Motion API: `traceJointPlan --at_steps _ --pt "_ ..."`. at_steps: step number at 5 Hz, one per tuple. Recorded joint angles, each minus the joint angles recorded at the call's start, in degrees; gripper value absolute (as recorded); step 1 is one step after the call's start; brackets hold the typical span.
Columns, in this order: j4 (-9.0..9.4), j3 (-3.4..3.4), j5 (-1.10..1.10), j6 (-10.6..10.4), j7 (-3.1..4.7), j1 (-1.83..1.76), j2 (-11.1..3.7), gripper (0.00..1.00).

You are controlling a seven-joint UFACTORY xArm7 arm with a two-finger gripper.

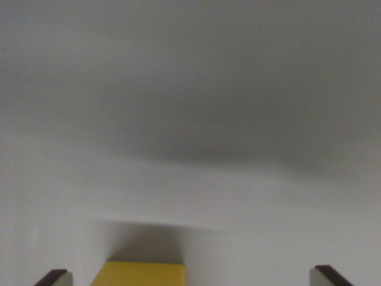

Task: Pick yellow cube

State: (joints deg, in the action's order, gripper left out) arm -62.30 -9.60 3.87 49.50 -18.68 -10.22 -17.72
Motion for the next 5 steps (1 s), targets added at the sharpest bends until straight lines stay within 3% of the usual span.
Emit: traceJointPlan --at_steps 1,2,3,4,5 --pt "1.31 -0.44 0.12 -1.9 -0.90 -0.52 -0.73 0.00" --pt "1.31 -0.44 0.12 -1.9 -0.90 -0.52 -0.73 0.00" --pt "2.54 -0.86 0.23 -3.7 -1.75 -1.00 -1.43 0.00" --pt "2.54 -0.86 0.23 -3.7 -1.75 -1.00 -1.43 0.00" --pt "3.61 -1.22 0.33 -5.3 -2.49 -1.43 -2.03 0.00"
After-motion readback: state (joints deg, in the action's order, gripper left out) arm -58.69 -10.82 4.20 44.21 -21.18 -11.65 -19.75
